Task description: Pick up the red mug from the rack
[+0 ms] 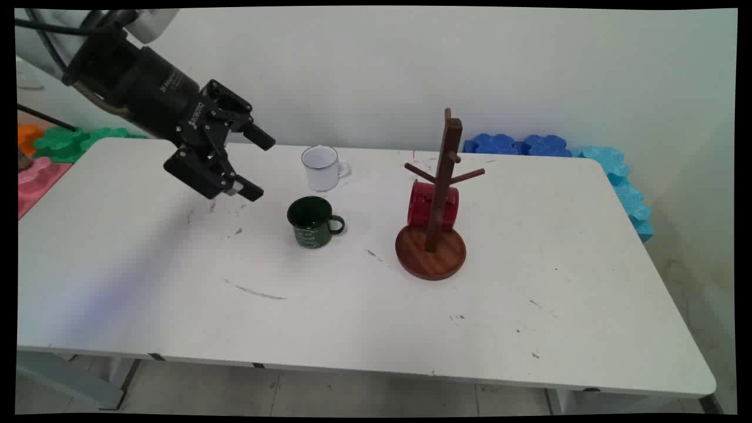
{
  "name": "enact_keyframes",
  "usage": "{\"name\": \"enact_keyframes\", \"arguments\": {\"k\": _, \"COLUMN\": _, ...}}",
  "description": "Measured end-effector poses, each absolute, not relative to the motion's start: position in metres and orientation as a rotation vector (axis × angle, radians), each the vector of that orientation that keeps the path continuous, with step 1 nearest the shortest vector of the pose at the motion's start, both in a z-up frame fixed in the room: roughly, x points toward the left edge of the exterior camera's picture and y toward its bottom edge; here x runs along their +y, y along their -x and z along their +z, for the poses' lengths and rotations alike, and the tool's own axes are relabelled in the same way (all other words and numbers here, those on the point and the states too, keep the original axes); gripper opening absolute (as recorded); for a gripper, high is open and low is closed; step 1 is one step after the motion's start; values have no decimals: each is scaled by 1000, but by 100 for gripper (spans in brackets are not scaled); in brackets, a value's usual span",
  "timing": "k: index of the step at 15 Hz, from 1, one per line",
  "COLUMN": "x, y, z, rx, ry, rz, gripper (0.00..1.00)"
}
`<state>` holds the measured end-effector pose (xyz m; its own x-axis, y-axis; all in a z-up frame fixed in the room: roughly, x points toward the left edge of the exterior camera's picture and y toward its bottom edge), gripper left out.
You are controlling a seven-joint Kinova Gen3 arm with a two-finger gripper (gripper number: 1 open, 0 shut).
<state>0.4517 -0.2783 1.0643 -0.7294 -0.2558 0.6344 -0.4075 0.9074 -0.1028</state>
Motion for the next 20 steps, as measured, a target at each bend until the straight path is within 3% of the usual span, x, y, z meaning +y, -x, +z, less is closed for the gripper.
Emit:
{"name": "enact_keyframes", "arguments": {"k": 10, "x": -330, "y": -441, "z": 1036, "rx": -2406, "ry": -527, "rz": 346, "gripper": 100}}
{"name": "enact_keyframes", "arguments": {"k": 20, "x": -409, "y": -431, "z": 955, "rx": -2369, "ry": -535, "rz": 387, "gripper": 100}}
